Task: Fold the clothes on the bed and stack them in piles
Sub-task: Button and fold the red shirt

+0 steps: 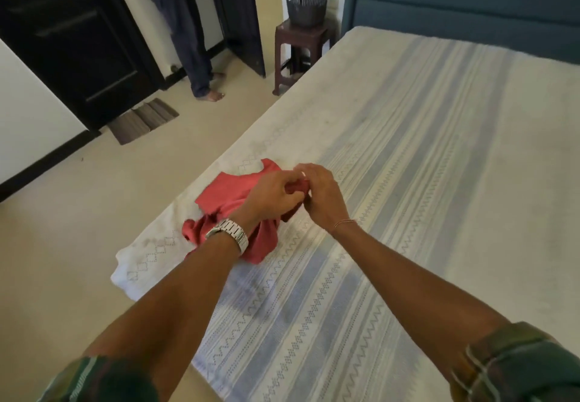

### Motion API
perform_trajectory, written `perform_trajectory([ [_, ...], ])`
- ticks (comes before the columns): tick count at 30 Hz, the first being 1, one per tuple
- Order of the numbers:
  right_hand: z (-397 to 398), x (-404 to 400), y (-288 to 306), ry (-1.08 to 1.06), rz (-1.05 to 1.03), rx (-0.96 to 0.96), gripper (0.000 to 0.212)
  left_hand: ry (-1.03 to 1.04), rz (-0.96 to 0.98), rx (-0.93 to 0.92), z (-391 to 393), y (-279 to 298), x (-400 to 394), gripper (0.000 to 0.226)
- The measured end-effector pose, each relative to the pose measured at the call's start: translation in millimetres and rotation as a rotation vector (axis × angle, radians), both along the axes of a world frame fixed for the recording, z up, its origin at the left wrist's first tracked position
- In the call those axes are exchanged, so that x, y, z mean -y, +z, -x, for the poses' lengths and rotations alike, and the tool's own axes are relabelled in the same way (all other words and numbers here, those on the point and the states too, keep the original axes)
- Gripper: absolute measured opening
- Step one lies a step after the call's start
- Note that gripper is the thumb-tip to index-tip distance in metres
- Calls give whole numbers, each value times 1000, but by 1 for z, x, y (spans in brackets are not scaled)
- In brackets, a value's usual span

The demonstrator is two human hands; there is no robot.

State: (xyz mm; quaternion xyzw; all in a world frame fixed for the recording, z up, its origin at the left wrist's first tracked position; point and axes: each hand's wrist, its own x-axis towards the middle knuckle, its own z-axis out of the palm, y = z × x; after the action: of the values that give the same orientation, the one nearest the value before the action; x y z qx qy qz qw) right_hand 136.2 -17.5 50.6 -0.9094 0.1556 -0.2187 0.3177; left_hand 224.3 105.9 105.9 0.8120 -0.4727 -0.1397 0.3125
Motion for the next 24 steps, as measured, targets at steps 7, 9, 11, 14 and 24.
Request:
perform_trajectory([
  [7,140,53,97,-99,-143,-24,28,-147,-152,336,100,136,20,29],
  [9,186,63,124,-179,-157,-1,31,-129,-194,479,141,169,28,33],
  [11,233,72,151,-241,-124,21,28,-68,-198,598,186,199,38,35],
  [14,302,84,192,-319,13,24,11,111,-130,765,251,234,51,34],
  [24,485,108,320,-585,322,-17,27,508,190,705,414,317,84,21],
])
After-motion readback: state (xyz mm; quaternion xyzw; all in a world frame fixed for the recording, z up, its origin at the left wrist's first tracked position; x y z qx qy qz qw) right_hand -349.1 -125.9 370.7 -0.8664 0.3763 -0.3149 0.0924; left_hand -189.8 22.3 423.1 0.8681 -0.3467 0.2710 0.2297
